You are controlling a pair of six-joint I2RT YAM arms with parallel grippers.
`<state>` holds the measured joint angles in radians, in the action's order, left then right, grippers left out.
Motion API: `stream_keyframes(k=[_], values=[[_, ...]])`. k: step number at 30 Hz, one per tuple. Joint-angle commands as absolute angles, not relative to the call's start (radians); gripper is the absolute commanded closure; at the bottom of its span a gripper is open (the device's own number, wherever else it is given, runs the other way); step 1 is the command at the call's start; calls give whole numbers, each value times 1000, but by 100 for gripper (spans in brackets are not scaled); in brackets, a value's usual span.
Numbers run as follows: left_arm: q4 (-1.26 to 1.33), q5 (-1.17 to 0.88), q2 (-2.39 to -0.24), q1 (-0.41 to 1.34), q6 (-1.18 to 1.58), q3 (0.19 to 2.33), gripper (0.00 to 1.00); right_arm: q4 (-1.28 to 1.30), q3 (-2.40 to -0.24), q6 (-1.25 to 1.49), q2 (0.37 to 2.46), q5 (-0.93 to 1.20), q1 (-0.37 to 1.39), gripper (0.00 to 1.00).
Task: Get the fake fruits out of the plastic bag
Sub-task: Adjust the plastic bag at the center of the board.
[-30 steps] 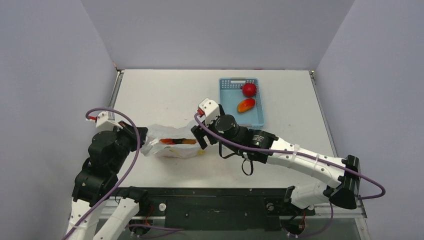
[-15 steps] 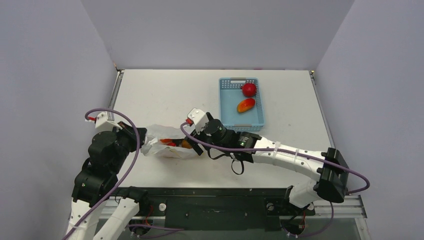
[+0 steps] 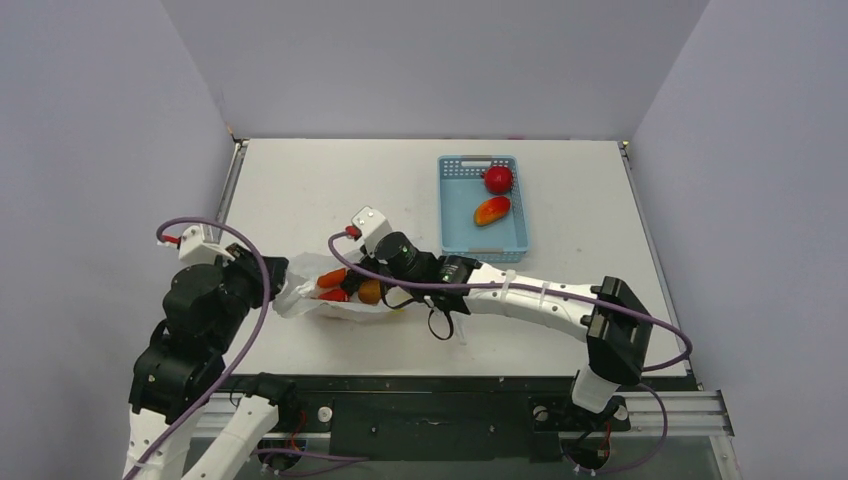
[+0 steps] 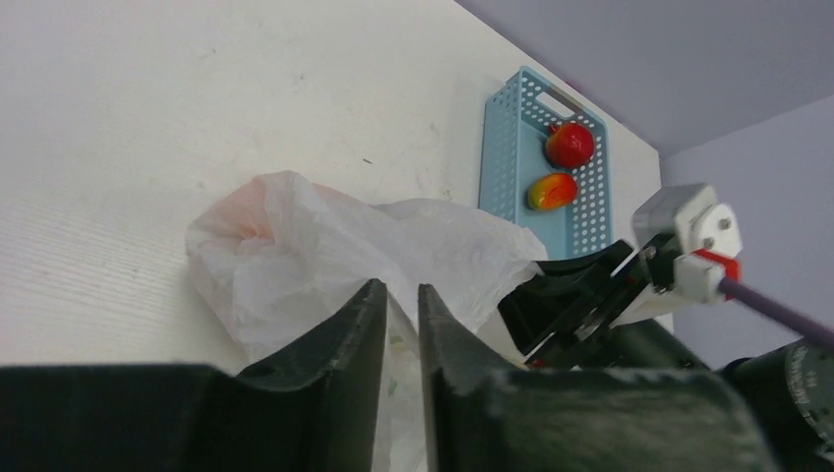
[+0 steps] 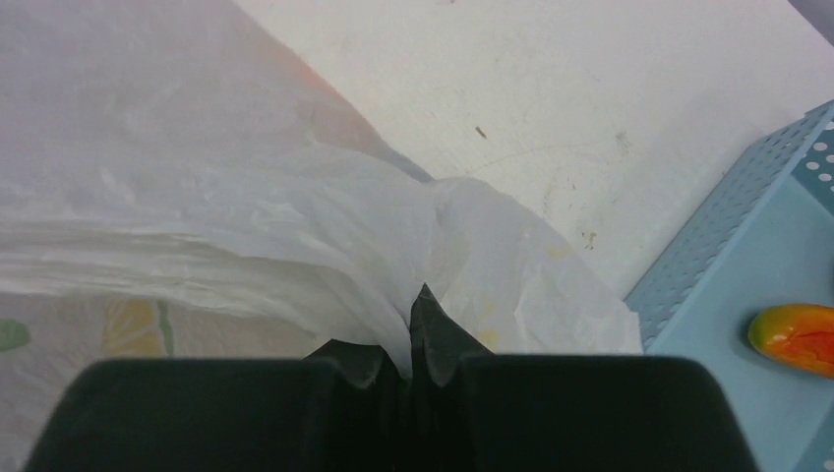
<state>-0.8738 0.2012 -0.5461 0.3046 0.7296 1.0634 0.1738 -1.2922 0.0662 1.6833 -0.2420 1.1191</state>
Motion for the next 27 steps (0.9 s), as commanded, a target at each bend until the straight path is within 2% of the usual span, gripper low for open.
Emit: stream_keyframes(k=[1, 2, 3, 4, 6, 8, 13, 19, 22, 25, 27], values=[[-936, 221, -509, 299, 723, 1163, 75, 213, -1424, 216, 1617, -286, 1109, 100], [-935, 219, -483, 299, 724, 1167, 61, 225, -1436, 238, 1610, -268, 1105, 100], [-933, 218, -468, 299, 735, 1170, 53, 255, -1467, 280, 1610, -262, 1103, 100], [-930, 221, -438, 300, 740, 1169, 39, 269, -1484, 315, 1614, -255, 1097, 100], [-933, 244, -402, 300, 762, 1168, 24, 314, -1537, 355, 1627, -243, 1083, 100], [-951, 277, -373, 301, 776, 1177, 19, 339, -1578, 390, 1638, -237, 1067, 100], [-1017, 330, -335, 302, 816, 1208, 18, 375, -1660, 477, 1684, -157, 997, 100], [-982, 99, -376, 301, 668, 1166, 22, 433, -1743, 541, 1749, -81, 940, 100], [-999, -54, -530, 300, 557, 1155, 24, 446, -1772, 548, 1778, -50, 932, 100], [-992, -90, -645, 301, 509, 1150, 24, 450, -1781, 555, 1789, -29, 924, 100], [-896, -100, -609, 302, 485, 1103, 22, 450, -1781, 558, 1793, -15, 920, 100]])
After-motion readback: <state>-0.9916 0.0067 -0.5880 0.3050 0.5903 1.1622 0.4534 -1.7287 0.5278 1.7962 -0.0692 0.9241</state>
